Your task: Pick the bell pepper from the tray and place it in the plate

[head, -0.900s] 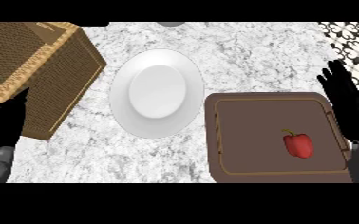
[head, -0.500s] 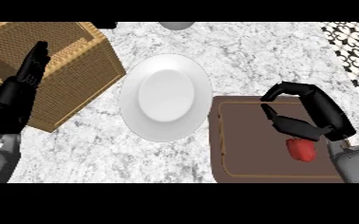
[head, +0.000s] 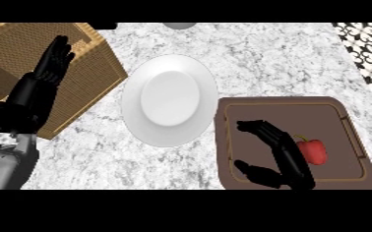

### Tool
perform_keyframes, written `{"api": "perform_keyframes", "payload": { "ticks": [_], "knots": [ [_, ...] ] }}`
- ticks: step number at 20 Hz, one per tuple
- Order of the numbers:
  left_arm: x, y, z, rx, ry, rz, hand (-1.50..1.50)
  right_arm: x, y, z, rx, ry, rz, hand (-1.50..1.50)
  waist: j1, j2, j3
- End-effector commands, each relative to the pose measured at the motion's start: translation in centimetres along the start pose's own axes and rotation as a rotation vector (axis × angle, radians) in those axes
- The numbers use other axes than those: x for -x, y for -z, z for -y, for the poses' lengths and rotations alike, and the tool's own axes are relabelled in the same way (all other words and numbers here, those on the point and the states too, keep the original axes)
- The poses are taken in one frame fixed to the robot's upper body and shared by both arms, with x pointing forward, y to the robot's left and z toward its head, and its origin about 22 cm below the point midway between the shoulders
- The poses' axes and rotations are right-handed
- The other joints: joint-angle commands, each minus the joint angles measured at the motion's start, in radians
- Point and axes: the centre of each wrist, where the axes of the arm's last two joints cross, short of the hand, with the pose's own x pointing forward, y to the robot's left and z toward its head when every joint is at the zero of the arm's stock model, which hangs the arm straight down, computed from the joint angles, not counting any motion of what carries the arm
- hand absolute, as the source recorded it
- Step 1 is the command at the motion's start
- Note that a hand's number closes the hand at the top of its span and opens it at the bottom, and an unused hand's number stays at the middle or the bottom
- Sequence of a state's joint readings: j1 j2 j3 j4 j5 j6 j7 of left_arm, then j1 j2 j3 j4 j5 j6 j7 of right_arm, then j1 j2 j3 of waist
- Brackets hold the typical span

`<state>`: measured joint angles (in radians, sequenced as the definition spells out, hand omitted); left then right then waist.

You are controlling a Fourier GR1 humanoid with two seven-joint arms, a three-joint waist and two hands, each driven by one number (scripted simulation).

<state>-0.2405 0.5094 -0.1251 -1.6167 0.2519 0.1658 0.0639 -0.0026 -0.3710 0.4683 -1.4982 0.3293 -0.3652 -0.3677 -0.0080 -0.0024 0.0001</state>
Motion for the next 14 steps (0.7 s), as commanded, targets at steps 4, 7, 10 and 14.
{"api": "perform_keyframes", "payload": {
  "ticks": [4, 7, 10, 14],
  "knots": [
    [-1.3, 1.0, -1.4, 0.011, -0.026, -0.012, 0.00, -1.9, -1.7, 1.4, 0.128, -0.047, 0.132, -1.50, 0.000, 0.000, 0.000],
    [-0.4, 0.0, 0.0, 0.004, -0.011, -0.003, 0.00, -4.7, -1.6, 3.6, 0.111, -0.194, 0.085, -1.50, -0.007, -0.003, -0.003],
    [0.0, 0.3, -0.4, -0.003, -0.008, -0.006, 0.00, -4.7, -2.5, 4.9, 0.057, -0.367, -0.024, -1.50, -0.020, -0.005, -0.006],
    [0.5, 0.2, -1.3, -0.010, -0.004, -0.026, 0.00, -4.9, -2.6, 8.2, -0.049, -0.592, -0.225, -1.50, -0.024, -0.005, -0.010]
  ]
}}
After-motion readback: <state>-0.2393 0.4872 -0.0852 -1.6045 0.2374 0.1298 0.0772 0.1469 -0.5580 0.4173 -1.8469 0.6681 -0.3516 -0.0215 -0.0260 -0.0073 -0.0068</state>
